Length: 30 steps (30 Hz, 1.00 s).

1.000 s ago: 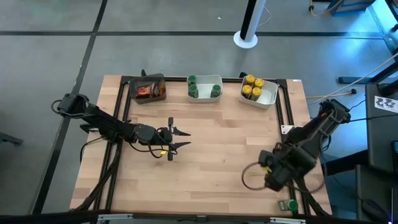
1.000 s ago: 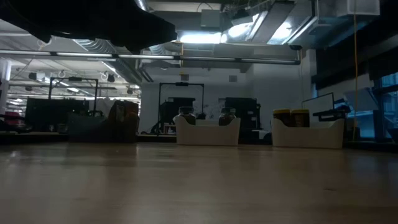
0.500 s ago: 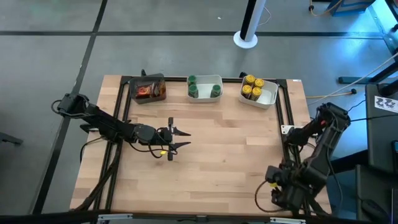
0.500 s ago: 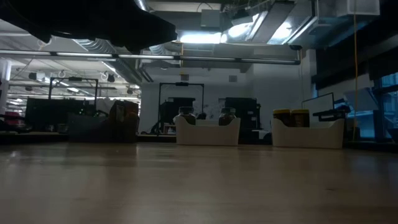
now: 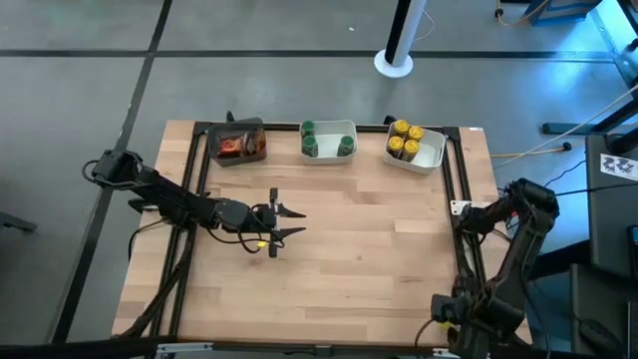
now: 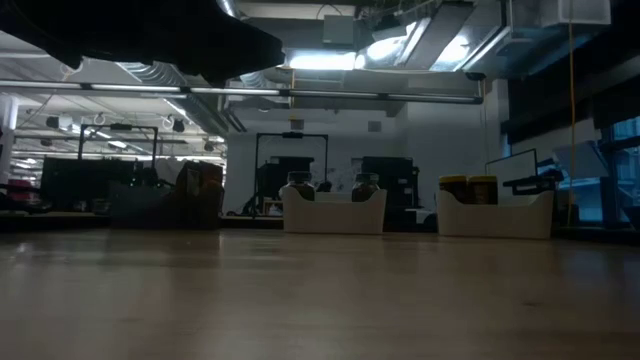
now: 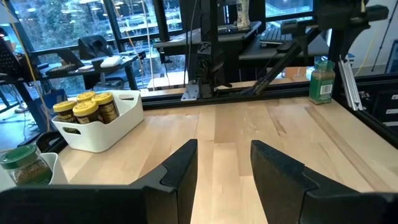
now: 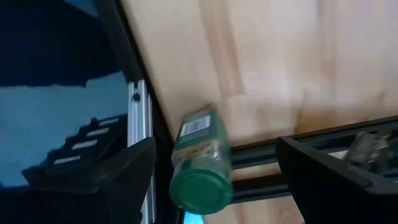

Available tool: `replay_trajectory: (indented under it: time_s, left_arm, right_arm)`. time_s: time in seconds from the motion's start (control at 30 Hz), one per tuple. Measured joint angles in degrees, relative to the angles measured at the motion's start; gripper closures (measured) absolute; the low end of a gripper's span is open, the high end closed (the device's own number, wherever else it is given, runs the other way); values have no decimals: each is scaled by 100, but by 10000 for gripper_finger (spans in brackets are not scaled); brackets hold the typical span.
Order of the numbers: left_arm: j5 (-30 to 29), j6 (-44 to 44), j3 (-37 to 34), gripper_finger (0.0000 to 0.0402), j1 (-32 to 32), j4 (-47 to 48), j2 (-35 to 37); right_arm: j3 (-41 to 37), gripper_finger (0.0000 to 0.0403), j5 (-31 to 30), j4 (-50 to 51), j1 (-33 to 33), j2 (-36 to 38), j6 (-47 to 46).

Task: Sort spices by type
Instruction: Put the green seasoning bottle into the left white bin

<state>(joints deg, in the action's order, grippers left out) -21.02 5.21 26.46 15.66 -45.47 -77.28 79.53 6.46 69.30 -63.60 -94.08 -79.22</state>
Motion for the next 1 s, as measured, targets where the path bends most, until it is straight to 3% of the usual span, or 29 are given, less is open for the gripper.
replay_trajectory:
  time_s: [0.17, 0.83, 1.0]
  left_arm:
    - [0, 2, 0, 269, 0, 0, 0]
    - [0, 12, 0, 269, -1, 1, 0]
    - [0, 11, 0, 269, -1, 0, 0]
  right_arm:
    - [0, 70, 357, -128, -246, -232, 3]
    - [0, 70, 471, -134, -854, -949, 627]
    - [0, 92, 396, -170, -841, -1180, 982]
